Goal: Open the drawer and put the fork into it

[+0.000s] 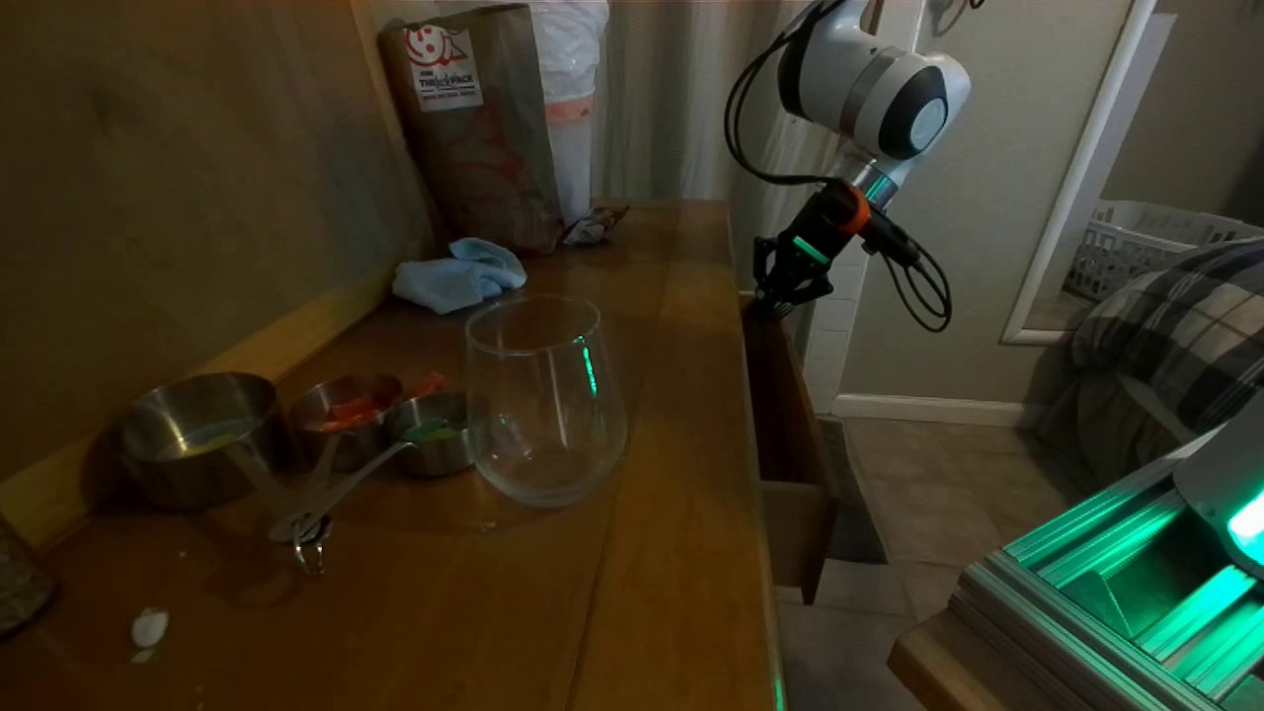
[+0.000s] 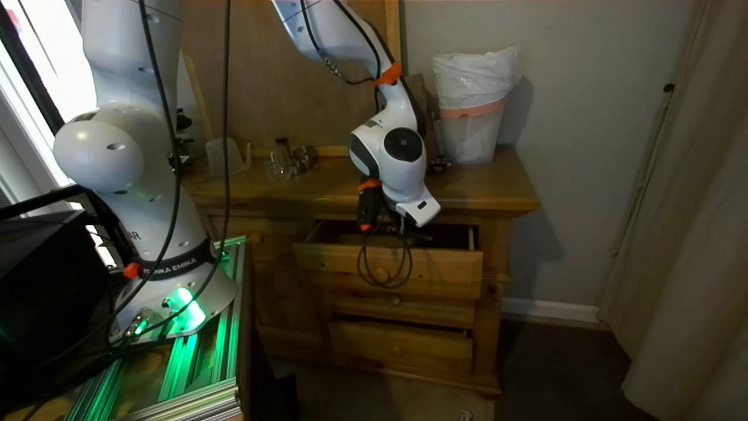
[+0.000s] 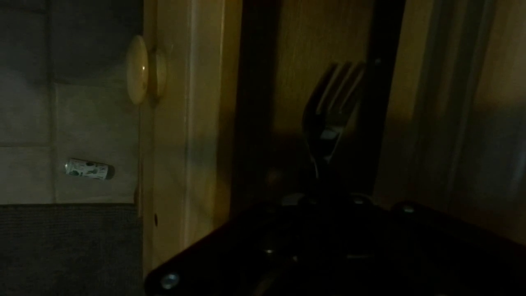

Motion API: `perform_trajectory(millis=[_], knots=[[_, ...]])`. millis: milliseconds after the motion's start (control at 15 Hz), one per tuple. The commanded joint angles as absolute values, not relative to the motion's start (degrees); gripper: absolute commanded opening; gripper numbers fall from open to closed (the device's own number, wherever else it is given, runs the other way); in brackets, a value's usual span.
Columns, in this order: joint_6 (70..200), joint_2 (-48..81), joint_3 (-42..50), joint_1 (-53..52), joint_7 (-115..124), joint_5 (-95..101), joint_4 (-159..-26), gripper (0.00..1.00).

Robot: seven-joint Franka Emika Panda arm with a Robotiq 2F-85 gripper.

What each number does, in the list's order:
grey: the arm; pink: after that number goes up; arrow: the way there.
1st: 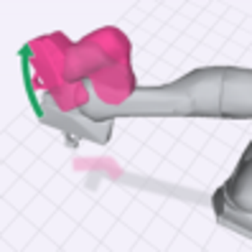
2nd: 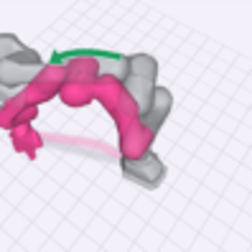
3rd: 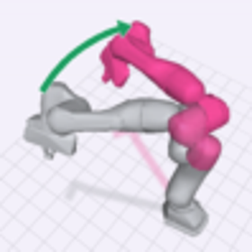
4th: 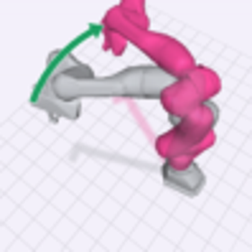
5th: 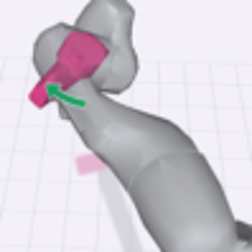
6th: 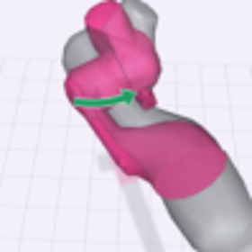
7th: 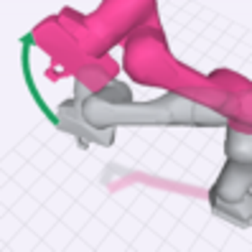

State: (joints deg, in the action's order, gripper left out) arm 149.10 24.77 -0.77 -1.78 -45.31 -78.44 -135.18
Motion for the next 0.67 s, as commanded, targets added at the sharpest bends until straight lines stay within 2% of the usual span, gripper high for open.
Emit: perform_trajectory(millis=[0, 67, 133, 600], knots=[[149.1, 24.8, -0.8, -1.8, -45.3, -78.4, -135.2, 0.07], [149.1, 24.8, -0.8, -1.8, -45.3, -78.4, -135.2, 0.07], [148.8, 25.8, -1.0, -1.3, -46.4, -80.0, -134.3, 0.02], [150.6, 29.2, -2.1, -1.5, -53.3, -88.1, -130.5, 0.02]])
